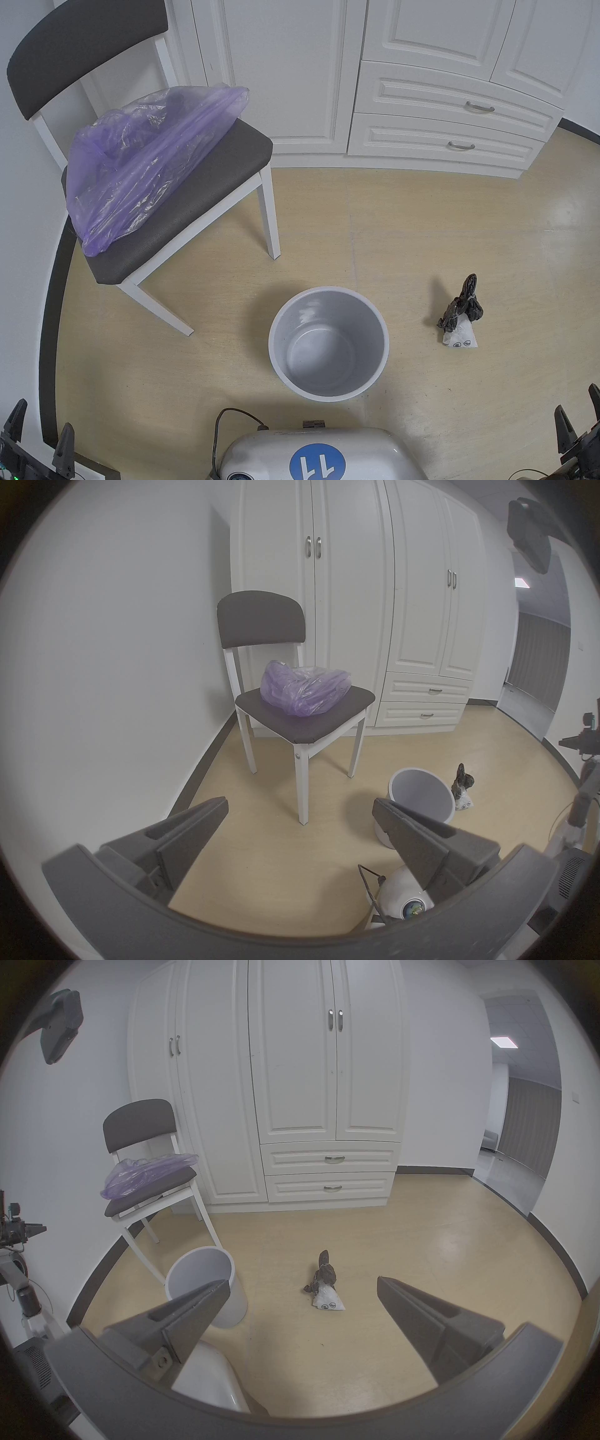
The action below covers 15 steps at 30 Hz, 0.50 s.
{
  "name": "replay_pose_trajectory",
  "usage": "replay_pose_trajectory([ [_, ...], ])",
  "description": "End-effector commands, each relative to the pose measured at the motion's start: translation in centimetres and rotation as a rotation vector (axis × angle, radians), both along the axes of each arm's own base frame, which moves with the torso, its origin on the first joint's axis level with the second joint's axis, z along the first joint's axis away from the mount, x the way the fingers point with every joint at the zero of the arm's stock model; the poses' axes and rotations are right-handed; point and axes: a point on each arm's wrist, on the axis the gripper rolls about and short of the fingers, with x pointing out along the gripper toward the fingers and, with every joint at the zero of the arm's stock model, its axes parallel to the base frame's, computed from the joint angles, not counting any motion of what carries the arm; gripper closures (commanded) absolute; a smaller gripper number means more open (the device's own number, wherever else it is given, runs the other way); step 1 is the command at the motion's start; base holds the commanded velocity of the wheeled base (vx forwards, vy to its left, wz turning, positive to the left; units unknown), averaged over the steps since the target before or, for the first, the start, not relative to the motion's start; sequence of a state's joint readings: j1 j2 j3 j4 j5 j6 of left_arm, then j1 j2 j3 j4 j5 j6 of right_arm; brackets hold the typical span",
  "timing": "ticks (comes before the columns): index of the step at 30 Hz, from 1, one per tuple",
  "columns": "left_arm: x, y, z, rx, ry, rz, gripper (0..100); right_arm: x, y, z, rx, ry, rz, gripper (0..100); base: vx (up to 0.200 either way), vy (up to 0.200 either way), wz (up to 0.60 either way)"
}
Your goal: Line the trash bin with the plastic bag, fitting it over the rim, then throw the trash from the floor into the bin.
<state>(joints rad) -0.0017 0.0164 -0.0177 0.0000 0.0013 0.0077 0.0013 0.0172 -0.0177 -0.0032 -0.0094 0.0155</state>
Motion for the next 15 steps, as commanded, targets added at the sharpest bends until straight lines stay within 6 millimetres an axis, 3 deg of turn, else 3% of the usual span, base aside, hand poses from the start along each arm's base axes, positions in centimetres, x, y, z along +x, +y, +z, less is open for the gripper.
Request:
replay_pose_trajectory([
  [1, 0.03, 0.00, -0.47, 0.000, 0.004, -0.001, 0, 0.00, 0.00, -0.53, -0.002, 0.001, 0.000, 0, 0.000, 0.000, 0.00],
  [15, 0.03, 0.00, -0.52, -0.002, 0.004, 0.002, 0, 0.00, 0.00, -0.53, 0.004, 0.001, 0.000, 0, 0.000, 0.000, 0.00],
])
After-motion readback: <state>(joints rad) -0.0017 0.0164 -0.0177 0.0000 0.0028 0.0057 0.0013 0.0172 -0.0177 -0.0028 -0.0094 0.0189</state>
